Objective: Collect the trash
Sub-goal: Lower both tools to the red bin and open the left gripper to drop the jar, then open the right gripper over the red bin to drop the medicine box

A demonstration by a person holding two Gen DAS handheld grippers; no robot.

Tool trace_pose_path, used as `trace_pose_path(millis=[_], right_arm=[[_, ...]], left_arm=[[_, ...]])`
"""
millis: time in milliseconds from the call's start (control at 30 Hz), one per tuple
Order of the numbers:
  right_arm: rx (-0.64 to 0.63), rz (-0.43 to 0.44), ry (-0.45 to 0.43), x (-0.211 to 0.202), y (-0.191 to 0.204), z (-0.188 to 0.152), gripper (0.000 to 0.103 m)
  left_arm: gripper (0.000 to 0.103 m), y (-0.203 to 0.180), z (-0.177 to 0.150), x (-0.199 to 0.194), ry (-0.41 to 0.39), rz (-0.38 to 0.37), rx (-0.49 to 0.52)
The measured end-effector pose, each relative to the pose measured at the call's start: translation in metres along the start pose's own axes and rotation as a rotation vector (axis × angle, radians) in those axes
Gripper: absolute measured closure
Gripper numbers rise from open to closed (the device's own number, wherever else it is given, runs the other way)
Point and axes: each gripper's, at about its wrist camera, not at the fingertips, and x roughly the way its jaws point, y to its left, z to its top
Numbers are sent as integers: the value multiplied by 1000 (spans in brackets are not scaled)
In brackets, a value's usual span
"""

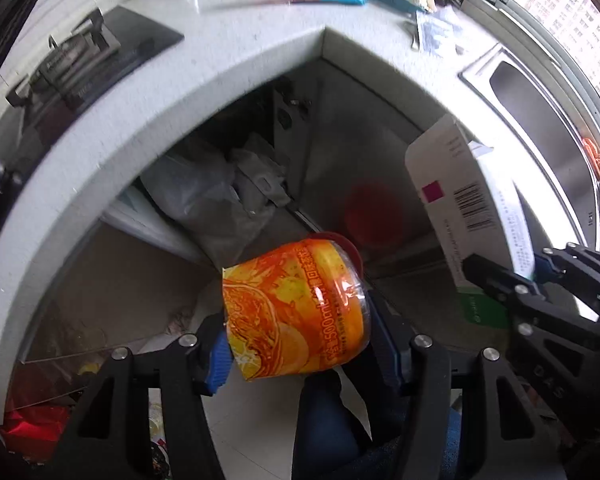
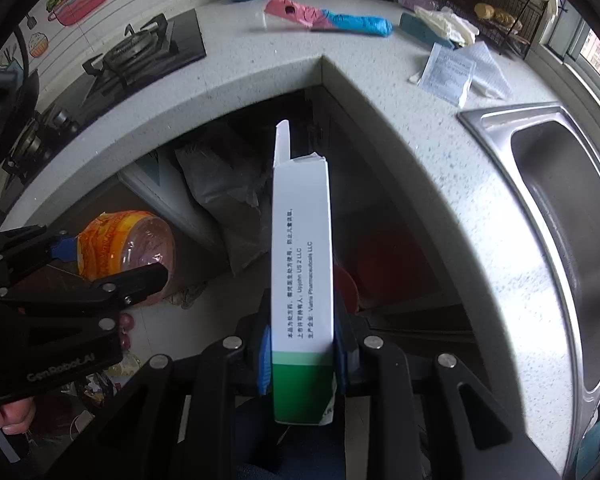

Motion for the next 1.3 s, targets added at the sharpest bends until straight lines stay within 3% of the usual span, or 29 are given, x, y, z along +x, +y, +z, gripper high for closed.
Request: trace_pose_path(millis=[100,267,467,667,767,867,967,1167,1300], right_arm=[[0,4,22,31,0,-8,81],[5,4,51,93,-12,-15,81],[47,-15,42,155,-41,-19,81],[64,-61,74,209,-71,-26,81],[103,-14,92,225,-80,-27,80],[107,-20,99,229,-74,-34,80],[116,-13,108,228,-71,-42,80],[102,-13,124,237,-64,-41,80],[65,-2,127,247,-61,-39,80]], left_arm=[[47,5,-7,26,26,-22,3],[47,13,-11,89,51,-119,-19],[47,1,-11,185,104,-167,4],[46,-14,-6,251,131,-225,31],[39,-17,-3,275,142,-246,14],[28,-17,-2,283,132,-207,2],[28,-14,-1,284,147,-215,1],[28,-2,-5,261,118,-149,-19],[20,8,-10,250,111,-141,-39]])
